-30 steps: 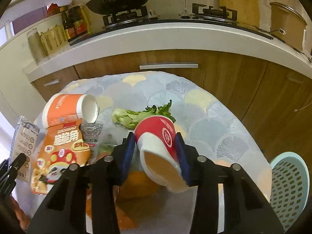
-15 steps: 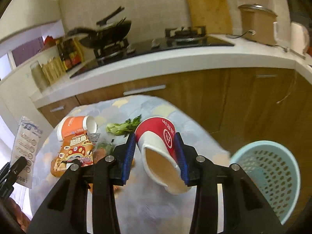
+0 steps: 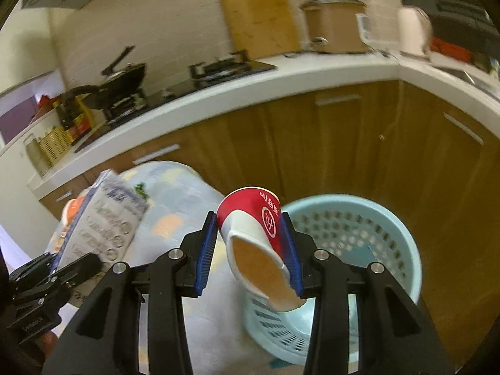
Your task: Collect trash
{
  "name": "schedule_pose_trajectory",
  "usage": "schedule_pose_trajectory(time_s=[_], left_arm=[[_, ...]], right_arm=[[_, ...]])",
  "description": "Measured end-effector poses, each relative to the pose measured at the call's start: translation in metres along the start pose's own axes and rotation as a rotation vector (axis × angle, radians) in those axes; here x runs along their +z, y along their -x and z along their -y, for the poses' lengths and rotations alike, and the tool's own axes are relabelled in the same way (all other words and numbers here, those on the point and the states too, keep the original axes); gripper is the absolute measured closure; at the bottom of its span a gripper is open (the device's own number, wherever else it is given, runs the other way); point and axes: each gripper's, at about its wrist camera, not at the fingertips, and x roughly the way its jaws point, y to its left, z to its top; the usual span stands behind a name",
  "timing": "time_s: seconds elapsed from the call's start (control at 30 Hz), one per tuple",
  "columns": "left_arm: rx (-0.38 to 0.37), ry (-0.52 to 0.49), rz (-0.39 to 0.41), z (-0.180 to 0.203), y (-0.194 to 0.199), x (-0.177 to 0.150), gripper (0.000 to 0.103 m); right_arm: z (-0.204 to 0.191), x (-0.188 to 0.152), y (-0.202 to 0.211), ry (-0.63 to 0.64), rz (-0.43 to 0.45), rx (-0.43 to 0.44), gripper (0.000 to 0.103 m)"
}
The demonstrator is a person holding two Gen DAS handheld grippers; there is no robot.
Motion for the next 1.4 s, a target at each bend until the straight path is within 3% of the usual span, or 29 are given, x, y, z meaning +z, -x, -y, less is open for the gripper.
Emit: schedule_pose_trajectory(time_s=[0.17, 0.3, 0.33, 0.4, 0.43, 0.6, 0.77, 0.97, 1.13, 1.23, 1.27, 1.4], left_arm=[[-0.060, -0.014, -0.092, 0.029, -0.050, -0.004, 0.068], [-0.072, -0.055, -0.116, 0.046, -0.073, -0.007, 0.067], [-0.070, -0.053, -0.118, 0.048, -0.078, -0.007, 0.058], [-0.065, -0.046, -0.117, 0.047, -0.079, -0.006, 0.046], [-0.061, -0.048, -0.109, 0.046, -0.077, -0.006, 0.045], [-0.044, -0.045, -0.076, 0.037, -0.060, -0.005, 0.045], [-0.030, -0.015, -0.026, 0.019, -0.032, -0.005, 0.045], [-0.042, 0.087, 0.030, -0.029, 0.017, -0.010, 0.041], [0.054, 0.124, 0.105, -0.072, 0.066, -0.015, 0.040], [0.124, 0.138, 0.139, -0.104, 0.097, -0.023, 0.028], [0.139, 0.136, 0.141, -0.120, 0.108, -0.031, 0.026], [0.230, 0.160, 0.109, -0.169, 0.127, -0.054, 0.025]], right_arm=[[0.039, -0.015, -0.017, -0.076, -0.050, -0.021, 0.065], [0.065, -0.025, -0.032, -0.140, -0.085, -0.042, 0.064], [0.070, -0.027, -0.033, -0.153, -0.091, -0.047, 0.064], [0.081, -0.030, -0.037, -0.192, -0.109, -0.051, 0.040], [0.084, -0.031, -0.036, -0.201, -0.100, -0.053, 0.036], [0.080, -0.031, -0.026, -0.181, -0.072, -0.024, 0.035], [0.050, -0.022, -0.010, -0.119, -0.034, -0.002, 0.035], [-0.021, -0.014, 0.008, 0.036, 0.023, 0.012, 0.035], [-0.077, -0.019, 0.012, 0.133, 0.057, 0.052, 0.037], [-0.112, -0.026, 0.008, 0.187, 0.063, 0.087, 0.053], [-0.125, -0.029, 0.006, 0.206, 0.074, 0.077, 0.065], [-0.167, -0.040, -0.007, 0.270, 0.063, 0.115, 0.066]])
